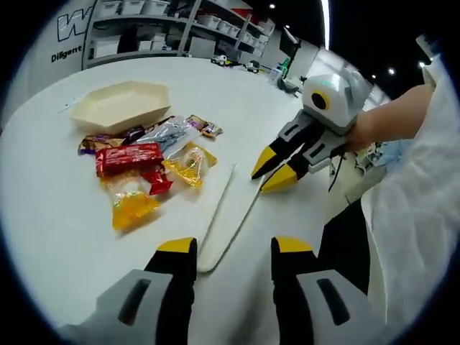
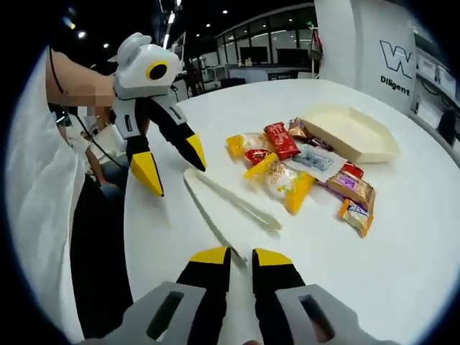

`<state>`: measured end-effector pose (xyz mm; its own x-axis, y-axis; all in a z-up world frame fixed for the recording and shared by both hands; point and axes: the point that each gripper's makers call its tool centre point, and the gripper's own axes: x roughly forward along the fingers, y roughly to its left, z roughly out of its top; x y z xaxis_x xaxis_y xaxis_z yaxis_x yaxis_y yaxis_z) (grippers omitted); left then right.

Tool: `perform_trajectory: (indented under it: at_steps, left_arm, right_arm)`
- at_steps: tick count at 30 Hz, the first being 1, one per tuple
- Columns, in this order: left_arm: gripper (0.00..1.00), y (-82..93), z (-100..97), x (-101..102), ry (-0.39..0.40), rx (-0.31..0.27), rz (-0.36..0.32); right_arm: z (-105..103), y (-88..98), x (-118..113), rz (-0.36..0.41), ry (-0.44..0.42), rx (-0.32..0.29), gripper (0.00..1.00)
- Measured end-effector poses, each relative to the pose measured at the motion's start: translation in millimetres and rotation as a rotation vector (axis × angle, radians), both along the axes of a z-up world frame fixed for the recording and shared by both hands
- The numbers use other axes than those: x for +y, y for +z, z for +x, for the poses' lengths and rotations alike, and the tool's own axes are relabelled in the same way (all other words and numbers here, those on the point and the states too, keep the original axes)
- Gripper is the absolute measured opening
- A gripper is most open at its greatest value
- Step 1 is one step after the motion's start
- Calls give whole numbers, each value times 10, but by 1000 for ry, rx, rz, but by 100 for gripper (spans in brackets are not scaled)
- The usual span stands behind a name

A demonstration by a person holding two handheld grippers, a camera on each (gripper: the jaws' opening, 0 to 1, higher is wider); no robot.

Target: Place the target food into the container with the food tongs after gripping and lifting it, then release it inside without dropping or visibly crushing the food.

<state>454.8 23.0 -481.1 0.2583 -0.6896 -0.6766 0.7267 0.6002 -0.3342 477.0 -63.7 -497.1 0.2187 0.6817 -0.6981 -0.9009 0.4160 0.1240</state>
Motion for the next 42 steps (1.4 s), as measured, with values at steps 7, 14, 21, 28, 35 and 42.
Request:
perform_trajectory:
  at_steps: [7, 14, 21, 28, 35, 42]
  left_arm:
    - [30, -19, -125, -54, -31, 55, -12]
    - [28, -40, -184, -139, -50, 77, -17]
    - [26, -22, -267, -252, -87, 104, -35]
    - [24, -24, -300, -348, -119, 125, -42]
    - [23, -7, -316, -453, -151, 133, -50]
    - [22, -13, -318, -526, -185, 141, -47]
  right_arm:
    - [26, 19, -25, 2, -20, -8, 11]
    - [20, 23, -90, 2, -44, -4, 15]
    - [10, 71, -157, 21, -88, -5, 16]
    - [-10, 48, -200, 21, -119, 21, 16]
    - [-25, 75, -133, 41, -118, 40, 17]
    - [-4, 107, -23, 49, -106, 53, 18]
